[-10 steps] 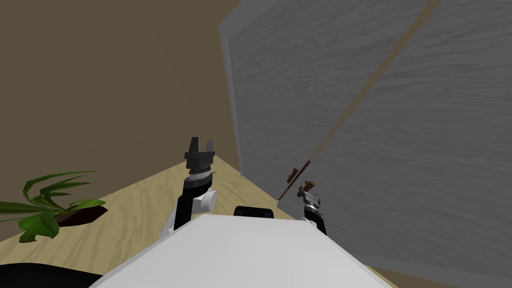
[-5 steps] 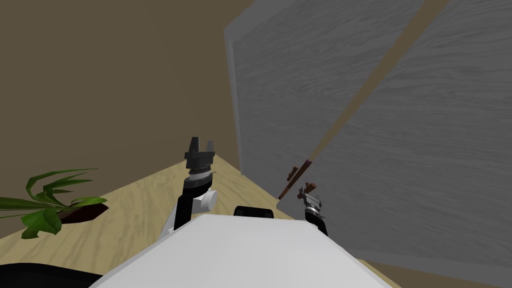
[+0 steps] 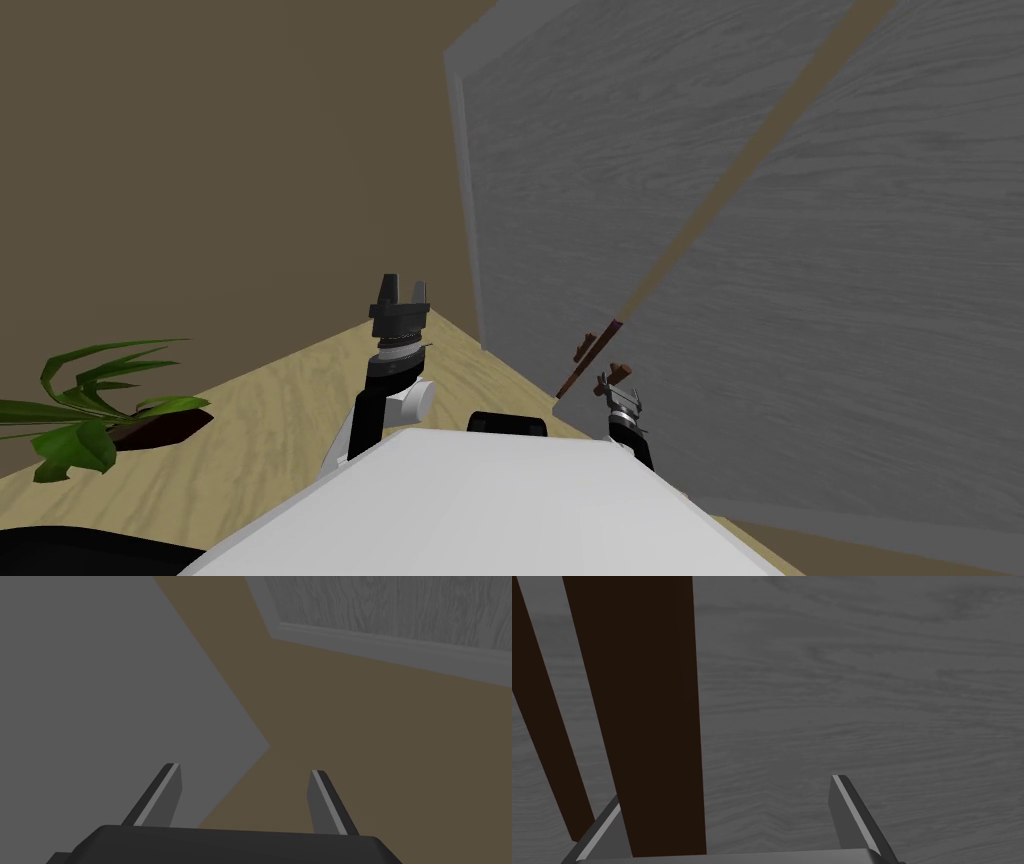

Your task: Pull the door open

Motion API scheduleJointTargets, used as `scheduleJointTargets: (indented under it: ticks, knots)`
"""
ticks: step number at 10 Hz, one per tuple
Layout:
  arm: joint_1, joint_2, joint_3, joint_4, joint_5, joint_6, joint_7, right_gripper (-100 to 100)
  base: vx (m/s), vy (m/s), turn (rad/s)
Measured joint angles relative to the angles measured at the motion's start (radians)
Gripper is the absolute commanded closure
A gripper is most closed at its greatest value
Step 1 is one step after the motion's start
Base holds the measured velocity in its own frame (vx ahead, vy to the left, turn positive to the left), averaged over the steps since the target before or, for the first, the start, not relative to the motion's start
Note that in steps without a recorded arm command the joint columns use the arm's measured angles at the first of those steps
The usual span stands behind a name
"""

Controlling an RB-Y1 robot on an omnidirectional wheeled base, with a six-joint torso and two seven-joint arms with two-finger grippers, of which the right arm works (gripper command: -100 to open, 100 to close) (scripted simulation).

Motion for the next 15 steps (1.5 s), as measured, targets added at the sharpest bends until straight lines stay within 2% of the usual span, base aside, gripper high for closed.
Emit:
scheduleJointTargets:
  ticks: [1, 2, 3, 5, 6, 7, 9, 11, 13, 15]
  knots:
    - [-0.008, -0.003, 0.008, 0.006, 0.004, -0.008, -0.007, 100, -0.205, 0.006, 0.059]
    - [0.003, -0.002, 0.015, -0.017, 0.007, -0.007, -0.011, 100, -0.193, -0.007, 0.018]
    - [-0.008, -0.001, 0.025, 0.007, 0.013, -0.02, -0.019, 100, -0.138, -0.008, 0.015]
    - [0.012, 0.005, 0.035, -0.004, 0.018, -0.016, -0.019, 100, -0.139, 0.0, 0.045]
    - [0.018, -0.001, 0.042, -0.012, 0.022, -0.013, -0.024, 100, -0.211, -0.02, 0.113]
    - [0.012, -0.01, 0.054, 0.002, 0.03, -0.028, -0.039, 100, -0.185, -0.027, 0.115]
    - [0.027, -0.021, 0.081, -0.018, 0.045, -0.037, -0.06, 100, -0.196, -0.046, 0.167]
    - [0.03, -0.032, 0.117, -0.032, 0.065, -0.044, -0.082, 100, -0.198, -0.045, 0.21]
    - [0.02, -0.044, 0.162, -0.034, 0.091, -0.063, -0.114, 100, -0.198, -0.056, 0.202]
    - [0.03, -0.046, 0.184, -0.053, 0.103, -0.067, -0.127, 100, -0.117, -0.03, 0.095]
